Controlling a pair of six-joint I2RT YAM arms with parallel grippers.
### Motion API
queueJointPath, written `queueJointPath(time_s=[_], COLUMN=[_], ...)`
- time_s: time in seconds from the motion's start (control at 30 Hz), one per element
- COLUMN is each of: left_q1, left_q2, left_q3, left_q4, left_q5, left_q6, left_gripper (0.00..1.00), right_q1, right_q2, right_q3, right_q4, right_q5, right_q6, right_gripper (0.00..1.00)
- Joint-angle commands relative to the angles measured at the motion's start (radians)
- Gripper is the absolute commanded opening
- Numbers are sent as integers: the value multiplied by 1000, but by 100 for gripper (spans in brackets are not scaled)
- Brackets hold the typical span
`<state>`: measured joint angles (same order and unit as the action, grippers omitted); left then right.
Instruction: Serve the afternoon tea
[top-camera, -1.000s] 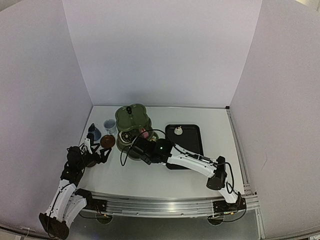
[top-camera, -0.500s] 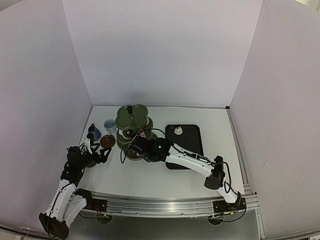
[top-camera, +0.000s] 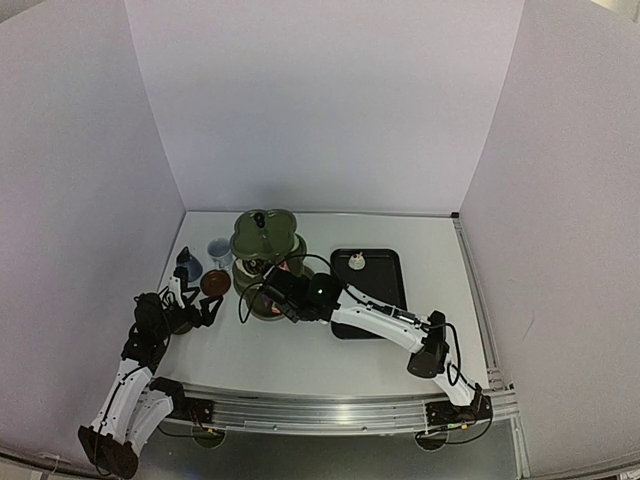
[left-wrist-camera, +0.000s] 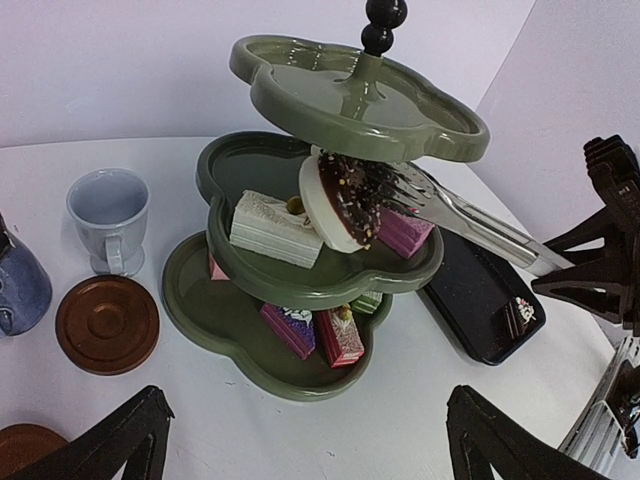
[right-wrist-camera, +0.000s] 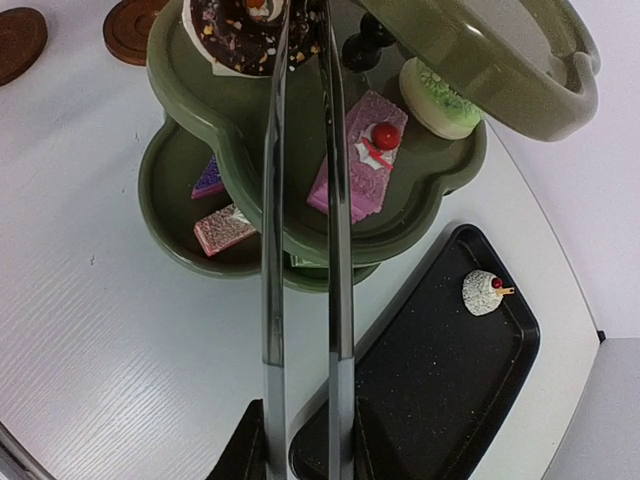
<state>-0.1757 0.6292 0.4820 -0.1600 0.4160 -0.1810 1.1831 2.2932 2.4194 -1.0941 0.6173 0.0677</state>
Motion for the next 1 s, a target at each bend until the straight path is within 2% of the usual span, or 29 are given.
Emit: queueJointPath(time_s=[0.0,0.27,0.63,0.97], left_q1=[4,3,3,3], left_q2=[-1,-1,2,-2], left_q3=[-3,-6,-11,-13], left_q4=[12,9,15,13], left_q5=[-4,-4,0,3], left_q6=[15,15,15,10], left_gripper=[97,97,97,97], right_q1=[-1,20,-3,-36], right_q2=[-63,-148,-359,-382], right_q3=[-31,-93,-353,-375], right_q4=[42,40,36,28], right_q5=[-21,-84,-96,-90], right_q6=[23,52,162,211], right_gripper=[0,0,0,0])
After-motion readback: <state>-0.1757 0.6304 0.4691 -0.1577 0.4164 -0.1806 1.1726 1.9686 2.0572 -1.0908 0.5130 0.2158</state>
